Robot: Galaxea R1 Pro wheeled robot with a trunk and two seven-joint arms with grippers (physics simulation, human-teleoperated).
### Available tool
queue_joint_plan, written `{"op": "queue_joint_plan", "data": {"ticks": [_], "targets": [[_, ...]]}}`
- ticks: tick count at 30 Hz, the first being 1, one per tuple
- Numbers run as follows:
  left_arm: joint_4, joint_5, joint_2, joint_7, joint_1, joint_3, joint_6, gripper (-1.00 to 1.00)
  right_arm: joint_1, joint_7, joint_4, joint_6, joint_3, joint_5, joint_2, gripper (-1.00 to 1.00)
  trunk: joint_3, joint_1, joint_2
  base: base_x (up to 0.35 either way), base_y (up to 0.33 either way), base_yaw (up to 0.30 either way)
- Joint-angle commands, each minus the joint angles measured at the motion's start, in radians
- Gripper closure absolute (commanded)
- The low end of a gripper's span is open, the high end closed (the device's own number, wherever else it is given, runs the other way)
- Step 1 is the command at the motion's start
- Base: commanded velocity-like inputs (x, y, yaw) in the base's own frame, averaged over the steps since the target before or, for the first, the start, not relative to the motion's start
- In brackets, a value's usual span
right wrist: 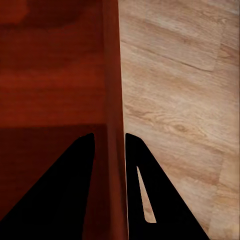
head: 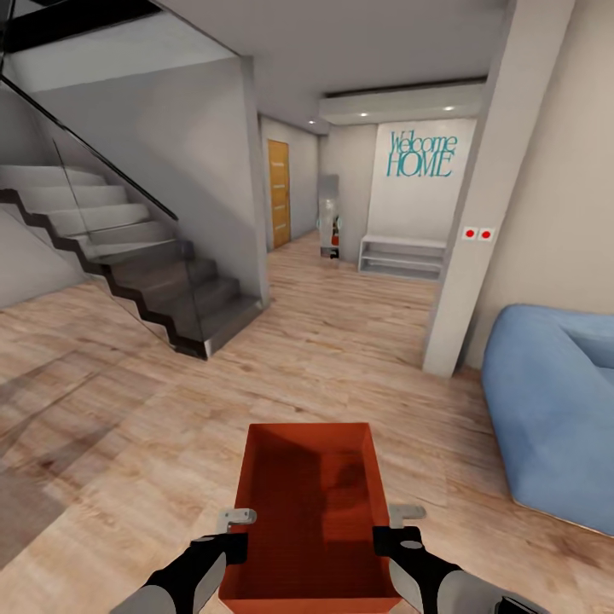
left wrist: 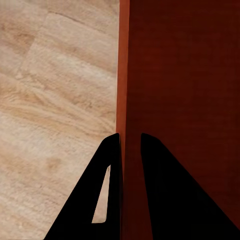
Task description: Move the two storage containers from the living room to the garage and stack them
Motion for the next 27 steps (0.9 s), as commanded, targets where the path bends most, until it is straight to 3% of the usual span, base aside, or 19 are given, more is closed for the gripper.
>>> {"op": "queue_joint_plan", "data": {"ticks": [1, 19, 27], "targets": [[-0.005, 0.017, 0.001, 0.01, -0.001, -0.015, 0.006, 1.0, 0.0, -0.003, 0.007, 0.0, 0.028, -0.016, -0.002, 1.0, -0.001, 0.001, -0.001, 0.323, 0.0, 0.0], [-0.005, 0.017, 0.001, 0.01, -0.001, -0.015, 0.006, 1.0, 0.0, -0.003, 0.007, 0.002, 0.027, -0.018, -0.002, 1.0, -0.001, 0.001, -0.001, 0.323, 0.0, -0.001], [-0.005, 0.017, 0.001, 0.01, -0.001, -0.015, 0.006, 1.0, 0.0, -0.003, 0.007, 0.0, 0.026, -0.018, -0.001, 1.0, -0.007, 0.001, -0.001, 0.323, 0.0, -0.168]]}}
